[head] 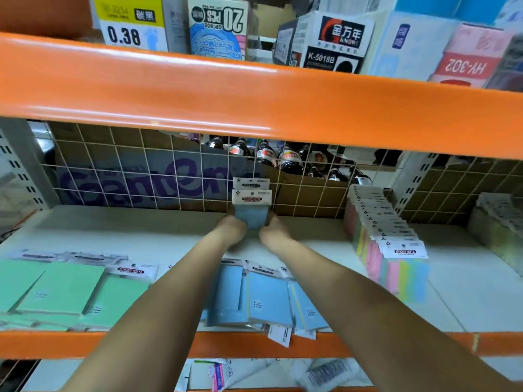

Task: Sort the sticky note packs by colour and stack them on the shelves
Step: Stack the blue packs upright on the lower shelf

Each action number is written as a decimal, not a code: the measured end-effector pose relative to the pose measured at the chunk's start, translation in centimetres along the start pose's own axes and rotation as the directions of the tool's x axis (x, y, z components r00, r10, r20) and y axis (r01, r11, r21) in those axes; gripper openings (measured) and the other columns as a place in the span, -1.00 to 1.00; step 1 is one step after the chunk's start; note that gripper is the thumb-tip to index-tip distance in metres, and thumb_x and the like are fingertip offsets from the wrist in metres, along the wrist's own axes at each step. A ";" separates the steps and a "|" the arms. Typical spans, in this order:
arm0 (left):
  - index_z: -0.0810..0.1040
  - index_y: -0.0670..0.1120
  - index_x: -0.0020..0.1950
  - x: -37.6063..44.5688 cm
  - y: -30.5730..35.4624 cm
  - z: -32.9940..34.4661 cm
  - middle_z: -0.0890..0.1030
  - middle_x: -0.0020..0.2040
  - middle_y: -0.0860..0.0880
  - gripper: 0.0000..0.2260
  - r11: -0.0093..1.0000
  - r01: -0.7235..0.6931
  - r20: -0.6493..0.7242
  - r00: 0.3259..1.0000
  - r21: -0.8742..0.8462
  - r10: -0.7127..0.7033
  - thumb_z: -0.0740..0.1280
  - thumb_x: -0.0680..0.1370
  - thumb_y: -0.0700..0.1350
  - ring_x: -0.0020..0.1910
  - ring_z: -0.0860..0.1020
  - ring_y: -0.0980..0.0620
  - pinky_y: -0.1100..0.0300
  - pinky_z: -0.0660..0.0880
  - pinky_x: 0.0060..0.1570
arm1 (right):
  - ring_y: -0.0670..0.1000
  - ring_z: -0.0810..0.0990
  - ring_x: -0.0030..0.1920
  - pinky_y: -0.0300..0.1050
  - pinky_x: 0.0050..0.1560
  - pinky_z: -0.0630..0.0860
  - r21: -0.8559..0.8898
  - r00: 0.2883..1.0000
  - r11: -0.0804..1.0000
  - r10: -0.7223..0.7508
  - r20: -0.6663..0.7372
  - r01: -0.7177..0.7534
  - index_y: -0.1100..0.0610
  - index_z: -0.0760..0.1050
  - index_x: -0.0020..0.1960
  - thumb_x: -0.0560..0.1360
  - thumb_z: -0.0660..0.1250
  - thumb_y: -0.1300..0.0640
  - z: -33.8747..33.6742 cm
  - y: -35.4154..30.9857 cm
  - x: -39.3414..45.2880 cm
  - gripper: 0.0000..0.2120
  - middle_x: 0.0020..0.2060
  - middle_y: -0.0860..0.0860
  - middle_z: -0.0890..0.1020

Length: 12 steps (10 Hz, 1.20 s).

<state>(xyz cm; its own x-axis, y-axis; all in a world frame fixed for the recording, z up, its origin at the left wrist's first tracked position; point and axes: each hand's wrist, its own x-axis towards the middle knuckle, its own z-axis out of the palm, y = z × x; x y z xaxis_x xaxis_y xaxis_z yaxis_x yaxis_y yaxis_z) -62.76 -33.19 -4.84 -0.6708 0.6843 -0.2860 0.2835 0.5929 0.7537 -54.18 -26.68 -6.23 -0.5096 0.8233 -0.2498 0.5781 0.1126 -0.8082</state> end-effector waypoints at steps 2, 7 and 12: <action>0.25 -0.28 0.46 0.8 -0.3 0.1 0.33 0.44 -0.24 -0.60 1.000 -0.008 0.040 0.999 0.028 0.007 0.14 0.63 -0.20 0.41 0.32 -0.17 0.08 0.27 0.33 | 0.07 0.50 -0.01 -0.15 -0.11 0.40 -0.104 0.997 0.994 0.043 0.056 -0.037 0.20 0.40 0.33 0.57 0.21 0.21 0.2 0.2 0.6 -0.67 0.17 0.14 0.55; 0.34 -0.16 0.43 3.2 -1.4 0.0 0.39 0.42 -0.15 -0.65 0.996 -0.045 0.154 0.988 0.074 0.033 0.07 0.67 -0.09 0.36 0.37 -0.10 0.04 0.25 0.39 | 0.01 0.37 -0.11 -0.22 -0.31 0.29 -0.470 0.990 0.882 0.037 0.134 0.031 0.11 0.38 0.14 0.64 0.06 0.25 0.3 -0.8 2.0 -0.84 -0.23 0.06 0.43; 0.21 -0.11 0.49 1.2 -0.5 -0.7 0.34 0.44 -0.11 -0.64 0.996 -0.039 0.103 0.994 0.081 0.031 0.00 0.68 -0.12 0.39 0.33 -0.07 0.16 0.24 0.33 | 0.10 0.45 0.31 -0.12 0.25 0.43 -0.344 0.992 0.939 0.059 0.114 -0.017 0.10 0.04 0.54 0.59 0.18 0.17 0.2 -0.9 2.1 -0.42 0.40 0.09 0.40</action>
<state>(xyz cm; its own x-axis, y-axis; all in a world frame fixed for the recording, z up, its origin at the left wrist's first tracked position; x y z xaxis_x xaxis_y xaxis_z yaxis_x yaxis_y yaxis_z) -64.21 -32.95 -5.14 -0.5874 0.7425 -0.3221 0.3645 0.5980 0.7138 -55.94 -25.17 -6.12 -0.5439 0.7595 -0.3568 0.7704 0.2834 -0.5711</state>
